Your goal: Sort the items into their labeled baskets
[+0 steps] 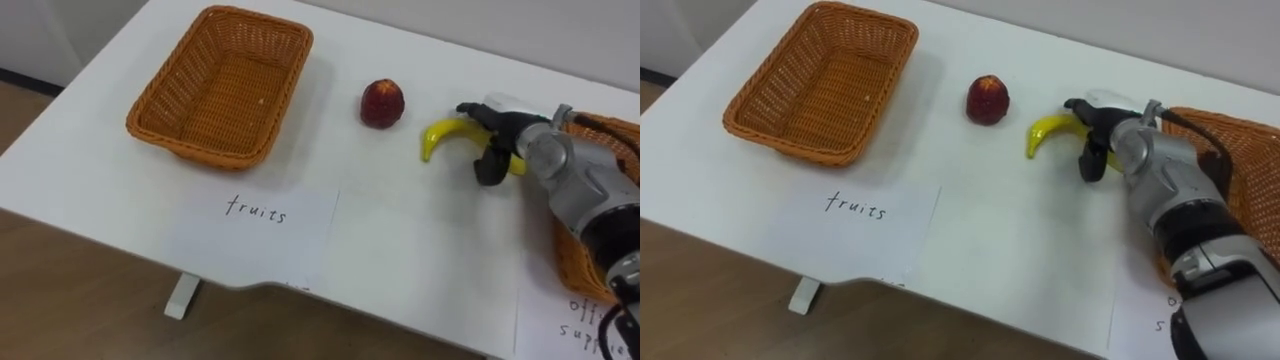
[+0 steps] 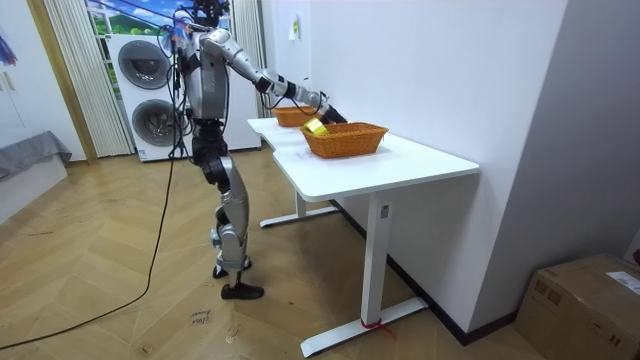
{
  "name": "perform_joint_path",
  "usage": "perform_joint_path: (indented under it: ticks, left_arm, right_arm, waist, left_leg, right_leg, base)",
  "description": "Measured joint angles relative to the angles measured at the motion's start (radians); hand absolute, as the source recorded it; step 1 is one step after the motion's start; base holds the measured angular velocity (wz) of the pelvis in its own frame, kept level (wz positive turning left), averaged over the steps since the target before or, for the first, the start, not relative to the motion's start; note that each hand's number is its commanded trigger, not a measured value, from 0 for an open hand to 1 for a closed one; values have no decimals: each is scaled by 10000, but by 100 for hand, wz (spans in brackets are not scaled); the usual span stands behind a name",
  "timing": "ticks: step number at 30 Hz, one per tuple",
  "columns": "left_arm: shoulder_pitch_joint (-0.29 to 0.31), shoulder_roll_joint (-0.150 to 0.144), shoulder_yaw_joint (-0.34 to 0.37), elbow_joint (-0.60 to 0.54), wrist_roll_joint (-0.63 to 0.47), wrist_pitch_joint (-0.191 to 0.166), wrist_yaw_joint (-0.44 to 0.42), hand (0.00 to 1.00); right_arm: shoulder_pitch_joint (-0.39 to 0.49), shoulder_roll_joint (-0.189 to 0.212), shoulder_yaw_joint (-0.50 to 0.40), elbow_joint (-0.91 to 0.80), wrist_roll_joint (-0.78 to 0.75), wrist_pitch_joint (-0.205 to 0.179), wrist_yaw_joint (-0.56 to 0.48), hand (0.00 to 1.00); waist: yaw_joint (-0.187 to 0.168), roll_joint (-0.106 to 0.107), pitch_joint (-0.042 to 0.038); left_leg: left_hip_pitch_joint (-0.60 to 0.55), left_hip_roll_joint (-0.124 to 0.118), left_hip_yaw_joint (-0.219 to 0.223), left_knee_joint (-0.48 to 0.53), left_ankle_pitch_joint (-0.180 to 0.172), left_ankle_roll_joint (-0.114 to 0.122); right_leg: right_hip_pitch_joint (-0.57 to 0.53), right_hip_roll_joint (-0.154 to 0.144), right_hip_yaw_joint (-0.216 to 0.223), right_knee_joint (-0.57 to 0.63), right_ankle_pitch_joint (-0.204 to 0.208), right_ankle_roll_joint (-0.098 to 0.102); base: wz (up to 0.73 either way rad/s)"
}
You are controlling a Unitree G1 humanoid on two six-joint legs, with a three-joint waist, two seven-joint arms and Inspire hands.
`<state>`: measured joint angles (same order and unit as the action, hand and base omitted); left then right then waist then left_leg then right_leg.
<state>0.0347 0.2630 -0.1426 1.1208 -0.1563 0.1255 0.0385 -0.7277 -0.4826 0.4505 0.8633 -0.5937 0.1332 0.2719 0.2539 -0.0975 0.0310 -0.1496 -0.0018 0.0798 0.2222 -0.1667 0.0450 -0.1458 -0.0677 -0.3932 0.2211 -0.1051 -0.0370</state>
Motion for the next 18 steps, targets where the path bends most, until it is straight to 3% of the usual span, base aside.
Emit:
perform_joint_path:
  ticks: [3, 4, 7, 9, 18]
  left_arm:
    - [-72, 0, 0, 0, -5, 0, 0, 0]
    - [-79, 0, 0, 0, -6, 1, 0, 0]
    - [-97, 0, 0, 0, -6, 5, 0, 0]
    - [-134, 0, 0, 3, -12, 11, -1, 0]
    - [-165, -1, -48, 88, -65, 10, 1, 0]
  right_arm:
    - [-3, -1, -9, 35, 4, 29, 35, 0]
    - [-3, -1, -7, 35, 12, 44, 38, 12]
    - [-3, -1, -1, 58, 35, 140, 71, 84]
    - [-5, -31, -14, 55, 33, 283, -33, 100]
    - [-171, -324, 22, 223, -42, 426, -558, 100]
  waist:
    - [21, 0, -4]
    - [32, 0, -4]
    - [123, 3, -5]
    - [275, 8, -9]
    - [652, 22, -36]
  left_leg:
    - [-111, 10, 4, 1, 50, -56]
    - [-123, 14, 5, 2, 60, -62]
    - [-131, 35, 12, 4, 113, -46]
    - [-123, 50, 14, 6, 130, -69]
    - [52, 56, -3, -168, 177, -84]
  right_leg:
    - [-124, 6, 50, 0, 51, -49]
    - [-138, 9, 49, 0, 60, -57]
    - [-160, 25, 49, -3, 84, -91]
    - [-168, 42, 49, -5, 95, -110]
    - [-43, 58, -2, -36, 99, -116]
  base:
    - [0]
    - [0]
    - [0]
    - [0]
    - [0]
